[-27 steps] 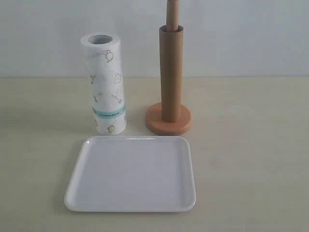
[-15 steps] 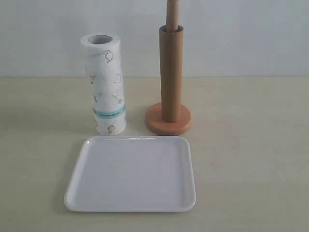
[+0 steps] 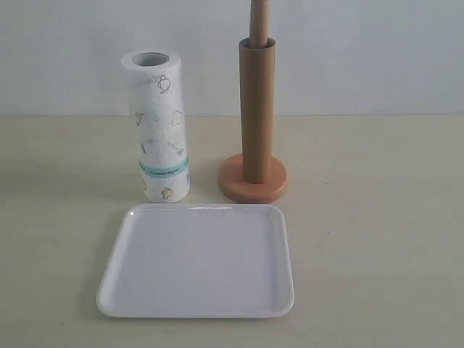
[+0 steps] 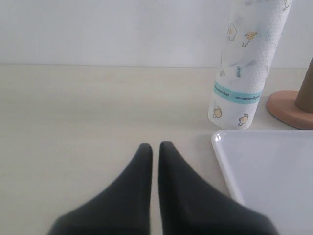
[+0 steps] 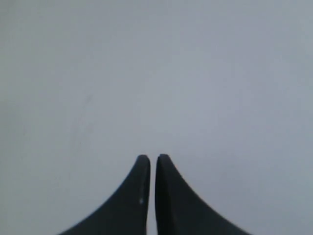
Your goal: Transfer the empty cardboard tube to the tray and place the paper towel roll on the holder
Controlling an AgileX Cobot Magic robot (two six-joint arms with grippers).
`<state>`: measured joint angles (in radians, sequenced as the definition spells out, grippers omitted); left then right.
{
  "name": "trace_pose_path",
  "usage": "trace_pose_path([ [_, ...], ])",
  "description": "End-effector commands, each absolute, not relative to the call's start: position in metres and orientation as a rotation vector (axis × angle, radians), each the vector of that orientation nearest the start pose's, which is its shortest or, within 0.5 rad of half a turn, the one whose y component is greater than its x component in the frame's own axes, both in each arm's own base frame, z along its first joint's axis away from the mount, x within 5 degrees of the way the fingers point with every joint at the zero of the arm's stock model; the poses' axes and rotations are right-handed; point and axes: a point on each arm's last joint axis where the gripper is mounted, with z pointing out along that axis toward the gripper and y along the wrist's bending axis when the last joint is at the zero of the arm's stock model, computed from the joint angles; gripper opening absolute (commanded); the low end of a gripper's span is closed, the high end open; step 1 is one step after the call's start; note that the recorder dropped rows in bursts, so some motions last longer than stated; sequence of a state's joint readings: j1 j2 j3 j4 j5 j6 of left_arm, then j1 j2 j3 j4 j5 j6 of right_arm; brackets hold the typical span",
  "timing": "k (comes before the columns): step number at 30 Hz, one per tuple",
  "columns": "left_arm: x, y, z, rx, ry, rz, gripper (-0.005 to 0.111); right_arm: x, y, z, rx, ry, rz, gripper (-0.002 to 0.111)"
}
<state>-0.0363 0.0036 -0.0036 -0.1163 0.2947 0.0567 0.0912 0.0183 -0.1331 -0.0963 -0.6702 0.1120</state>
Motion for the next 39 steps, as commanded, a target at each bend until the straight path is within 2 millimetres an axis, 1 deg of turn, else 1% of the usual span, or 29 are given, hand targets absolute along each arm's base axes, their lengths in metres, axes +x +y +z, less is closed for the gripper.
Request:
trace_pose_path([
  [1,0.054,-0.005,0.187,0.011,1.777,-0.086,0.004,0.035,0.006,0.358,-0.015,0.88,0.219,0.005],
  [3,0.054,-0.005,0.187,0.011,1.777,-0.086,0.004,0.061,0.008,0.373,0.006,1.046,0.226,0.005],
  [4,0.054,-0.005,0.187,0.011,1.777,-0.086,0.004,0.074,0.009,0.376,0.019,1.121,0.233,0.005],
  [5,0.054,-0.005,0.187,0.011,1.777,-0.086,0.004,0.091,0.01,0.376,0.041,1.218,0.246,0.005],
  [6,0.054,-0.005,0.187,0.011,1.777,-0.086,0.004,0.108,0.011,0.373,0.074,1.32,0.267,0.005],
  [7,0.054,-0.005,0.187,0.011,1.777,-0.086,0.004,0.124,0.012,0.367,0.099,1.419,0.275,0.005],
  [9,0.054,-0.005,0.187,0.011,1.777,-0.086,0.004,0.153,0.014,0.344,0.13,1.635,0.257,0.005],
  [10,0.054,-0.005,0.187,0.011,1.777,-0.086,0.004,0.164,0.015,0.335,0.136,1.695,0.25,0.005],
  [12,0.054,-0.005,0.187,0.011,1.777,-0.086,0.004,0.188,0.017,0.31,0.147,1.836,0.233,0.005],
  [15,0.054,-0.005,0.187,0.011,1.777,-0.086,0.004,0.215,0.027,0.282,0.123,1.954,0.249,0.005],
  [17,0.054,-0.005,0.187,0.011,1.777,-0.086,0.004,0.231,0.041,0.264,0.042,1.995,0.262,0.005],
  [19,0.054,-0.005,0.187,0.011,1.777,-0.086,0.004,0.244,0.062,0.25,-0.101,1.978,0.282,0.005],
  [20,0.054,-0.005,0.187,0.011,1.777,-0.086,0.004,0.249,0.072,0.246,-0.162,1.944,0.301,0.005],
  [21,0.054,-0.005,0.187,0.011,1.777,-0.086,0.004,0.256,0.092,0.237,-0.256,1.874,0.359,0.005],
  [22,0.054,-0.005,0.187,0.011,1.777,-0.086,0.004,0.259,0.099,0.234,-0.271,1.85,0.384,0.005],
  [23,0.054,-0.005,0.187,0.011,1.777,-0.086,0.004,0.262,0.113,0.229,-0.304,1.782,0.444,0.005],
  [25,0.054,-0.005,0.187,0.011,1.777,-0.086,0.004,0.266,0.121,0.225,-0.314,1.721,0.486,0.005],
  [27,0.054,-0.005,0.187,0.011,1.777,-0.086,0.004,0.272,0.126,0.222,-0.314,1.621,0.525,0.005],
  [28,0.054,-0.005,0.187,0.011,1.777,-0.086,0.004,0.275,0.128,0.218,-0.318,1.598,0.531,0.007],
  [29,0.054,-0.005,0.187,0.011,1.777,-0.086,0.004,0.282,0.132,0.213,-0.349,1.594,0.518,0.018],
  [30,0.054,-0.005,0.187,0.011,1.777,-0.086,0.004,0.287,0.136,0.209,-0.38,1.597,0.519,0.035],
  [31,0.054,-0.005,0.187,0.011,1.777,-0.086,0.004,0.296,0.141,0.204,-0.404,1.594,0.519,0.066],
  [32,0.054,-0.005,0.187,0.011,1.777,-0.086,0.004,0.302,0.144,0.202,-0.406,1.59,0.521,0.081],
  [33,0.054,-0.005,0.187,0.011,1.777,-0.086,0.004,0.315,0.149,0.198,-0.404,1.592,0.519,0.099],
  [34,0.054,-0.005,0.187,0.011,1.777,-0.086,0.004,0.321,0.151,0.196,-0.4,1.6,0.516,0.104],
  [35,0.054,-0.005,0.187,0.011,1.777,-0.086,0.004,0.33,0.154,0.192,-0.392,1.615,0.517,0.105],
  [36,0.054,-0.005,0.187,0.011,1.777,-0.086,0.004,0.337,0.158,0.188,-0.373,1.622,0.543,0.105],
  [39,0.054,-0.005,0.187,0.011,1.777,-0.086,0.004,0.349,0.166,0.185,-0.371,1.614,0.557,0.105],
])
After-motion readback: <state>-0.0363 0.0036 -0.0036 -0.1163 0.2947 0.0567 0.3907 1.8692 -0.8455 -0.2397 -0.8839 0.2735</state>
